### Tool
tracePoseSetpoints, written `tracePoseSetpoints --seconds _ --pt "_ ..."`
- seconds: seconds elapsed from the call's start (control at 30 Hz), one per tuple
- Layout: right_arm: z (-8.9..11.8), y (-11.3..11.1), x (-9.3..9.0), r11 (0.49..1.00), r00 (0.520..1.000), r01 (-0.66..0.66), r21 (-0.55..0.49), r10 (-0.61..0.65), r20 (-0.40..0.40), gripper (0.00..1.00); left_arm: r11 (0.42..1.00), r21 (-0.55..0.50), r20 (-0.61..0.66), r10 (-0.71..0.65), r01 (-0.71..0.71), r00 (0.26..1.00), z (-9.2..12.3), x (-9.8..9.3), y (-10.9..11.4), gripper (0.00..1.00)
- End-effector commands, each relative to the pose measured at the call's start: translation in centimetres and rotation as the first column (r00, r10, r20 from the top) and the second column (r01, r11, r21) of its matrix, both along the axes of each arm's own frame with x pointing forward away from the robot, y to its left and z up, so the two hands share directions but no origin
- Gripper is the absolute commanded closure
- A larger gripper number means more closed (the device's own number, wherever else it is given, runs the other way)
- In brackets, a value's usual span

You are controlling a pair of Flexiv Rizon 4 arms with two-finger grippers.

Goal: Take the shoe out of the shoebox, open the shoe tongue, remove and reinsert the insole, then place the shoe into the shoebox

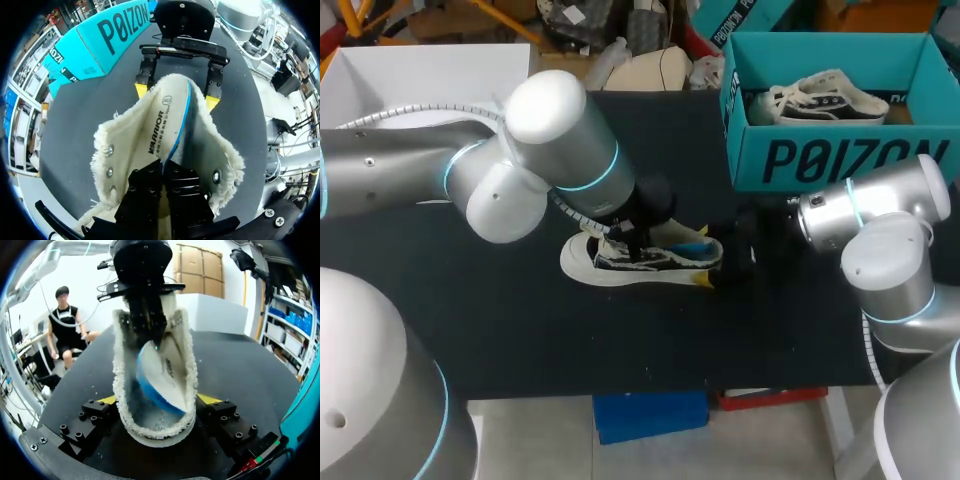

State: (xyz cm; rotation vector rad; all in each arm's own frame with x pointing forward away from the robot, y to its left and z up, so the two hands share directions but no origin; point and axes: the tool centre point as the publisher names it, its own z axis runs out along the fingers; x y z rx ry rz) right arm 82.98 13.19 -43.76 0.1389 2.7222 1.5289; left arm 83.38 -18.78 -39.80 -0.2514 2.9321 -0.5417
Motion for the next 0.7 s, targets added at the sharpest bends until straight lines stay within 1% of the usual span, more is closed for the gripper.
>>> tracePoseSetpoints --seconds 0.03,0.17,0.33,0.4,0.53,0.57,0.6,0.67,0.7 --pt "-0.4 0.1 0.0 1.0 1.0 -0.001 -0.001 0.001 0.0 1.0 0.999 -0.045 -0.001 -0.013 0.013 1.0 1.4 -0.4 0.9 1.0" --pt "-0.4 0.1 0.0 1.0 1.0 -0.001 -0.001 0.001 0.0 1.0 0.995 -0.074 -0.002 -0.072 0.072 0.997 1.8 -1.1 0.3 1.0" --pt "-0.4 0.1 0.0 1.0 1.0 -0.001 -0.001 0.001 0.0 1.0 0.986 -0.106 -0.027 -0.132 0.129 0.991 1.0 -1.5 -0.8 1.0" --pt "-0.4 0.1 0.0 1.0 1.0 -0.001 -0.001 0.001 0.0 1.0 0.985 -0.102 -0.03 -0.141 0.137 0.99 0.5 -1.6 -1.2 1.0" --pt "-0.4 0.1 0.0 1.0 1.0 -0.001 -0.001 0.001 0.0 1.0 0.976 -0.134 -0.029 -0.177 0.172 0.984 0.0 -1.7 -1.6 1.0" --pt "-0.4 0.1 0.0 1.0 1.0 -0.001 -0.001 0.001 0.0 1.0 0.972 -0.14 -0.021 -0.192 0.187 0.981 0.0 -1.8 -1.7 0.88" --pt "-0.4 0.1 0.0 1.0 1.0 -0.001 -0.001 0.001 0.0 1.0 0.968 -0.139 -0.004 -0.21 0.208 0.978 -0.1 -1.9 -1.7 0.81" --pt "-0.4 0.1 0.0 1.0 1.0 -0.001 -0.001 0.001 0.0 1.0 0.961 -0.142 0.02 -0.238 0.238 0.971 -0.2 -2.3 -1.6 0.76" --pt "-0.4 0.1 0.0 1.0 1.0 -0.001 -0.001 0.001 0.0 1.0 0.957 -0.146 0.031 -0.248 0.25 0.968 -0.2 -2.3 -1.6 0.71"
